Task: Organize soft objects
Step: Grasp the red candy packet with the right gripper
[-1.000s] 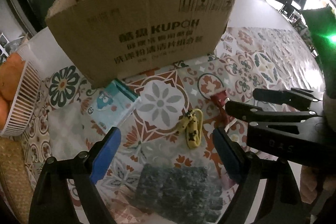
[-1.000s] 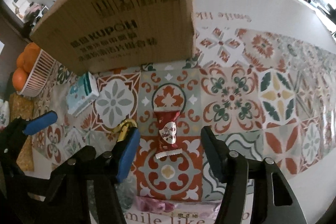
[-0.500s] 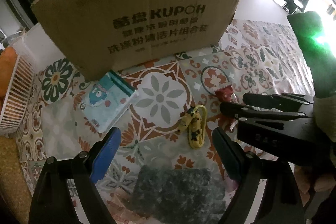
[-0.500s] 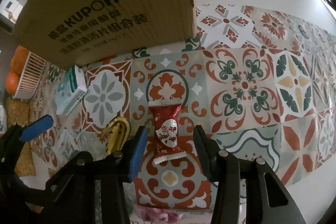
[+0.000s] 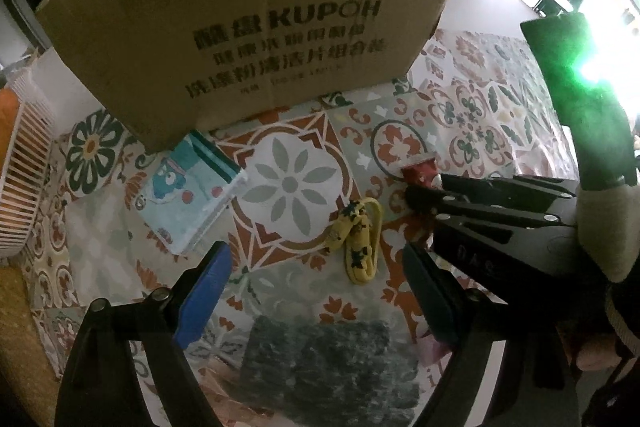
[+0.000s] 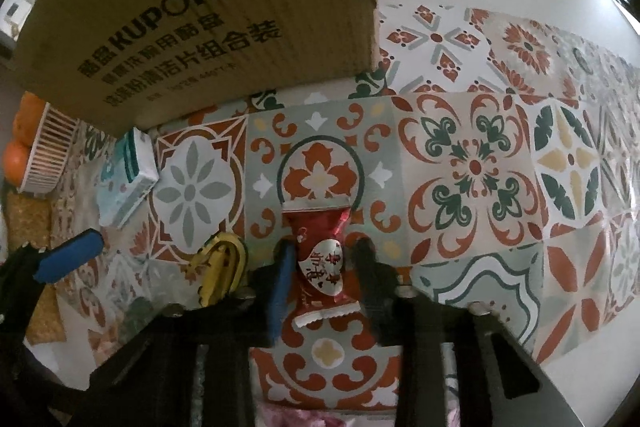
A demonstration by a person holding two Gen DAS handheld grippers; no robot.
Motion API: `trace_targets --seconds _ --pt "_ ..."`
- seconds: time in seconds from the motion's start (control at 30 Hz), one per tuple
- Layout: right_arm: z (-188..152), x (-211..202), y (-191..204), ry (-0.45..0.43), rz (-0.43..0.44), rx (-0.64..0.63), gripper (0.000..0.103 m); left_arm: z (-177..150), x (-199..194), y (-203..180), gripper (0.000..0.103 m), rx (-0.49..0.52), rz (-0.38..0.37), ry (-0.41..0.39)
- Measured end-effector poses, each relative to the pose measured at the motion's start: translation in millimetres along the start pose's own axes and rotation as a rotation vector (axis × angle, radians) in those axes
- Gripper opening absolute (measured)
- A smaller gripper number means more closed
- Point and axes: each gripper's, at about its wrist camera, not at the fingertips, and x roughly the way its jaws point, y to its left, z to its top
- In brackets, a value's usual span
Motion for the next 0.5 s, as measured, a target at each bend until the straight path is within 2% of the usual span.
trace_targets --seconds 0.23,0.5 --pt "-6.0 1.4 -6.5 0.009 0.02 0.02 0.024 -4.6 0.0 -5.9 0.087 0.0 -0.019 -0.017" --pt "-17.8 -19.2 -33.8 -0.01 -0.048 0.05 0.024 -4.6 6.3 -25.1 0.085 0.056 0.001 -0.019"
